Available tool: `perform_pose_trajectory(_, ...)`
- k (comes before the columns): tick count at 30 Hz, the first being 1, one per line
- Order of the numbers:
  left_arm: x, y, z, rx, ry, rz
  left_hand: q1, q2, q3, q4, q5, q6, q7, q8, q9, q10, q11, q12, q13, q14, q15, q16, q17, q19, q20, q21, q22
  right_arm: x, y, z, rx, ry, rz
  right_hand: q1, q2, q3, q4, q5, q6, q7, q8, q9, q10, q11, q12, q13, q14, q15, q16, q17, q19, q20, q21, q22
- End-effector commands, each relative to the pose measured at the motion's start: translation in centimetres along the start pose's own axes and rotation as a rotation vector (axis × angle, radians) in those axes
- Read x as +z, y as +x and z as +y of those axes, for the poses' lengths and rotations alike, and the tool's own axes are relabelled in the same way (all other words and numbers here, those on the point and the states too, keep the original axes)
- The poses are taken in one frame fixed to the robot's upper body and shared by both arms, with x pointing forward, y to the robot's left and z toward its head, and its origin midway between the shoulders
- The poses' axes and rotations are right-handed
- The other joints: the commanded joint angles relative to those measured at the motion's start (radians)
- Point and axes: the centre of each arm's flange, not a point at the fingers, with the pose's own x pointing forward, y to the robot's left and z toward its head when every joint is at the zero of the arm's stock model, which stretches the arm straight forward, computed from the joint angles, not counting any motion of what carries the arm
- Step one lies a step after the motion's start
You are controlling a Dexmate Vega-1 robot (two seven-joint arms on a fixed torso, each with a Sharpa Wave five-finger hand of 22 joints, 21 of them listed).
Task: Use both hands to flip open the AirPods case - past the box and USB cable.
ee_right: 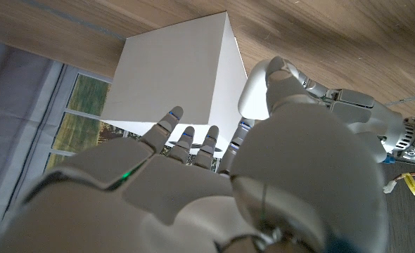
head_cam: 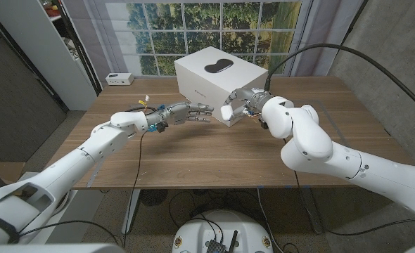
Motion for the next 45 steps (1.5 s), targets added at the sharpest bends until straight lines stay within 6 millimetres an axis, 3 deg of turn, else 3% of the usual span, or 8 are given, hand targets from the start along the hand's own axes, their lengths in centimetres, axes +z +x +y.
perform_pose_trajectory(1, 0.9, 1.9, -0.4, -0.064, 0.007, -0.028, 0.004, 0.0, -0.009, 0.003, 0.006, 0.01, -0.001, 0.002, 0.004, 0.009, -0.004, 0.006, 0.004, 0.003, -0.005, 0.004, 0.003, -0.006, -0.005, -0.001, 0.006, 1.0, 0.3, -0.7, -0.057, 0.0, -0.025, -0.005, -0.001, -0.003, 0.002, 0.007, 0.014, 0.0, 0.007, 0.009, 0.008, 0.01, -0.001, 0.003, 0.006, -0.062, 0.0, 0.001, 0.006, -0.006, -0.002, 0.002)
perform_pose_trajectory(13, 1.6, 2.5, -0.9, -0.097, 0.014, 0.0, -0.019, -0.033, -0.04, 0.012, 0.008, 0.021, 0.015, 0.003, 0.006, 0.01, 0.002, 0.005, 0.007, -0.009, 0.015, -0.003, 0.003, -0.013, 0.017, -0.006, 0.007, 1.5, 0.7, -0.8, -0.074, -0.005, -0.052, -0.001, -0.004, -0.004, -0.004, 0.008, 0.026, 0.0, 0.007, 0.011, 0.021, 0.015, 0.003, 0.005, 0.008, -0.067, -0.003, -0.001, 0.005, -0.034, -0.004, 0.0)
perform_pose_trajectory(24, 2.0, 2.6, -1.1, -0.082, 0.011, -0.024, -0.01, -0.031, -0.051, 0.013, 0.016, 0.1, 0.036, 0.031, 0.011, 0.056, -0.007, 0.02, 0.009, 0.03, -0.001, 0.01, 0.002, 0.006, 0.014, 0.001, 0.012, 1.9, 0.9, -0.5, -0.071, -0.01, -0.06, 0.001, -0.004, -0.004, -0.005, 0.009, 0.03, 0.001, 0.005, 0.011, 0.022, 0.016, 0.002, 0.006, 0.007, -0.072, -0.005, -0.002, 0.004, -0.039, -0.005, 0.0)
perform_pose_trajectory(28, 2.1, 2.8, -1.1, -0.081, 0.022, -0.021, 0.012, -0.006, -0.046, 0.012, 0.02, 0.158, 0.042, 0.053, 0.021, 0.096, -0.019, 0.033, 0.012, 0.079, -0.029, 0.025, 0.004, 0.054, -0.03, 0.023, 0.017, 1.9, 0.9, -0.6, -0.068, -0.008, -0.057, 0.001, -0.003, -0.004, -0.005, 0.008, 0.03, 0.001, 0.004, 0.011, 0.023, 0.015, 0.002, 0.007, 0.007, -0.072, -0.006, -0.003, 0.004, -0.04, -0.005, 0.0)
perform_pose_trajectory(30, 2.1, 3.0, -1.0, -0.08, 0.024, -0.015, 0.052, 0.036, -0.027, 0.005, 0.021, 0.187, 0.042, 0.066, 0.03, 0.129, -0.023, 0.044, 0.015, 0.098, -0.042, 0.032, 0.006, 0.07, -0.039, 0.033, 0.021, 1.9, 0.9, -0.6, -0.068, -0.006, -0.057, 0.001, -0.004, -0.004, -0.005, 0.008, 0.031, 0.001, 0.003, 0.011, 0.023, 0.015, 0.002, 0.007, 0.007, -0.074, -0.006, -0.003, 0.004, -0.04, -0.005, -0.001)
perform_pose_trajectory(35, 2.0, 3.2, -0.9, -0.074, 0.035, -0.001, 0.157, 0.111, 0.011, -0.019, 0.006, 0.267, 0.028, 0.103, 0.058, 0.2, -0.048, 0.07, 0.024, 0.151, -0.069, 0.052, 0.008, 0.068, -0.038, 0.046, 0.03, 1.8, 1.0, -0.6, -0.069, -0.001, -0.057, 0.0, -0.003, -0.004, -0.005, 0.008, 0.03, 0.001, 0.002, 0.011, 0.022, 0.018, 0.001, 0.007, 0.007, -0.076, -0.007, -0.003, 0.005, -0.043, -0.005, -0.001)
perform_pose_trajectory(39, 1.9, 3.4, -0.7, -0.05, 0.025, -0.007, 0.209, 0.135, 0.023, -0.024, -0.001, 0.29, 0.017, 0.117, 0.076, 0.241, -0.066, 0.086, 0.032, 0.202, -0.093, 0.076, 0.013, 0.071, -0.041, 0.057, 0.034, 1.7, 1.3, -0.6, -0.067, 0.006, -0.064, -0.001, -0.002, -0.005, -0.004, 0.008, 0.029, 0.001, 0.0, 0.011, 0.02, 0.018, 0.0, 0.008, 0.008, -0.079, -0.007, -0.003, 0.004, -0.043, -0.006, -0.001)
perform_pose_trajectory(45, 1.4, 3.5, -0.5, -0.023, -0.008, -0.039, 0.294, 0.162, 0.044, -0.026, 0.0, 0.344, -0.029, 0.147, 0.105, 0.311, -0.117, 0.114, 0.049, 0.231, -0.122, 0.099, 0.024, 0.063, -0.045, 0.074, 0.044, 1.6, 1.7, -0.7, -0.057, 0.027, -0.08, -0.002, -0.002, -0.006, -0.003, 0.008, 0.029, 0.001, -0.003, 0.011, 0.019, 0.019, -0.002, 0.008, 0.008, -0.078, -0.008, -0.003, 0.005, -0.043, -0.006, -0.001)
